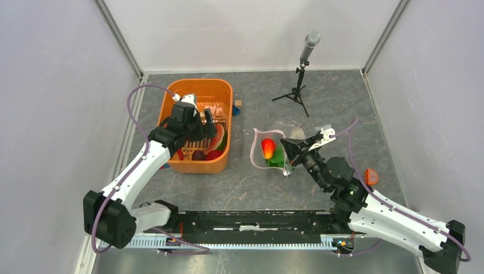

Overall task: Place the food in the zip-top bag and seal the zipper
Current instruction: Pick up the fake fruit from the bin.

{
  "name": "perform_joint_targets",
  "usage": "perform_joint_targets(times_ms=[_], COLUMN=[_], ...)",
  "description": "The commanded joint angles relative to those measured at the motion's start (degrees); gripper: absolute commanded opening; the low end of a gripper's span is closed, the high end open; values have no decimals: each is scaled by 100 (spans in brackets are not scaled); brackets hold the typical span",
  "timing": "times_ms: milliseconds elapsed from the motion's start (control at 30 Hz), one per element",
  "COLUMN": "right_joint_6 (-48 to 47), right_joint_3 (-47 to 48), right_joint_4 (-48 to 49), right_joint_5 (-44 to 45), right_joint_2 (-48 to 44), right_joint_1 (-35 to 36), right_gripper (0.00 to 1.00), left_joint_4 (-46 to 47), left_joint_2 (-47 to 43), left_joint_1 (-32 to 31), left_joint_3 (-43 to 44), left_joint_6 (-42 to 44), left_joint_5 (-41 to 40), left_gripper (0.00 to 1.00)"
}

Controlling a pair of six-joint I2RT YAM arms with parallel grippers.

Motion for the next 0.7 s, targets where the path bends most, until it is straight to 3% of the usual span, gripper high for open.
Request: perform_joint_targets(times_ms=[0, 333, 600, 667], right_joint_6=[-144, -252, -302, -310], right_joint_3=[-76, -93, -31, -40], right_joint_4=[207, 99, 8, 4], right_joint_5=[-198, -59, -10, 46], right_joint_2=[-56, -140, -75, -75], right_joint_1=[-2, 0, -2, -2], right_gripper=[0, 0, 0, 0], left_joint_4=[207, 1034, 861, 972], left_joint_2=[343, 1543, 2704, 2778], left_joint_1=[44, 169, 182, 173], left_joint_3=[148, 144, 341, 226], left_joint_6=[150, 64, 182, 161], left_joint_5=[415, 706, 709, 683], left_gripper=[100, 100, 100, 96])
